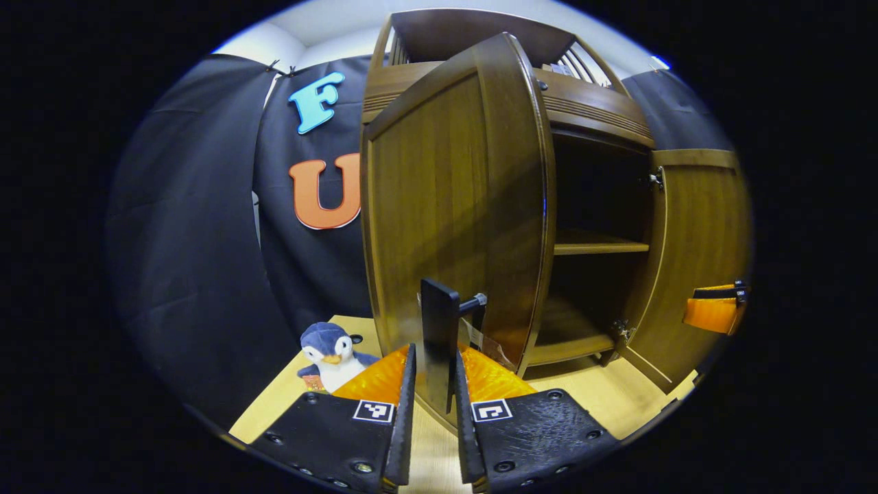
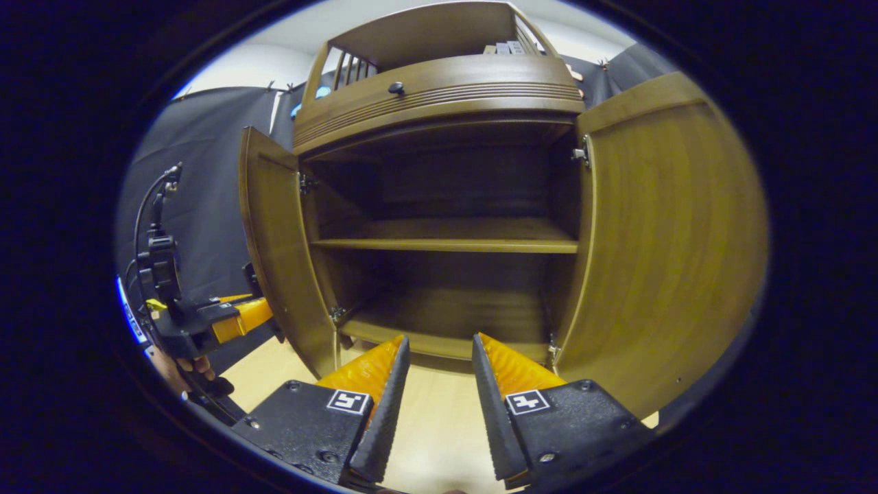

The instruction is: Open the right door of the double-door shoe cabinet with the right hand, and open the left door with the left hand.

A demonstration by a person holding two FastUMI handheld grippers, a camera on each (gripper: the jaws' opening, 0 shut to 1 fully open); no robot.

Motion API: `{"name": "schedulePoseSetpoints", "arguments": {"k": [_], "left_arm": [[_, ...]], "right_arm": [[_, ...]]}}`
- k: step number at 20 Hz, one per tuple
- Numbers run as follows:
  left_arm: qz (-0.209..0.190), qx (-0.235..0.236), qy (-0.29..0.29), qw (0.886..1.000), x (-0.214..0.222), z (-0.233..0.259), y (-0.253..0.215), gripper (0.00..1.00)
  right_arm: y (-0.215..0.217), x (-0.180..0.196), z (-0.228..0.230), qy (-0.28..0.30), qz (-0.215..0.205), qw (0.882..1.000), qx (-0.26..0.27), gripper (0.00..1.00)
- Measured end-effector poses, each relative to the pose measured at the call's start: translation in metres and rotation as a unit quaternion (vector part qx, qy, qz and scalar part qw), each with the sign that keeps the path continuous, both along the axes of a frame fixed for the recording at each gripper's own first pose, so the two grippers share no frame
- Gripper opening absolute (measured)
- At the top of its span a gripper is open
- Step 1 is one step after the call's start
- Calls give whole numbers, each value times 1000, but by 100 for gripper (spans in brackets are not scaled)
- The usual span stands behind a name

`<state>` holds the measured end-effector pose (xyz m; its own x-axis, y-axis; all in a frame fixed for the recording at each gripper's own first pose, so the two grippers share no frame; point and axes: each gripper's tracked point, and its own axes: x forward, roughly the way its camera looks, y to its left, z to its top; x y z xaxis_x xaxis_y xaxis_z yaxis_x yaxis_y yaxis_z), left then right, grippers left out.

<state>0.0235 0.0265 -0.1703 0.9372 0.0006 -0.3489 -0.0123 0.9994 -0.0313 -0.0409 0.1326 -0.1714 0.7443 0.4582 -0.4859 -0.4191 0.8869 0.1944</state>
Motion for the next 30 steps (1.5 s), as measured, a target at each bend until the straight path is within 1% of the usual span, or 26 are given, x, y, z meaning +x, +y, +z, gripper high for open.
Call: {"name": "schedulePoseSetpoints", "arguments": {"k": [6,8,13,14,15,16,17,23,30], "left_arm": [[35,-22,5,999,-13,0,28,27],[46,-16,8,999,-18,-3,42,27],[72,-20,18,997,-33,-12,72,27],[76,-19,17,997,-36,-11,77,18],[81,-16,18,996,-38,-11,84,26],[80,-15,18,997,-41,-10,88,36],[78,-20,18,997,-39,-11,93,21],[72,-23,16,997,-45,-10,116,22],[81,-11,16,997,-54,-11,157,21]], "right_arm": [[18,-1,0,0,15,1000,-2,59],[27,-3,-1,2,22,1000,-4,59],[47,-10,3,0,41,999,-7,59],[51,-11,4,0,44,999,-7,59],[54,-12,3,-1,44,999,-9,59],[57,-12,4,-1,45,999,-10,59],[61,-15,3,0,47,999,-11,59],[80,-20,7,-3,49,999,-17,59],[91,-20,9,-5,18,999,-28,59]]}}
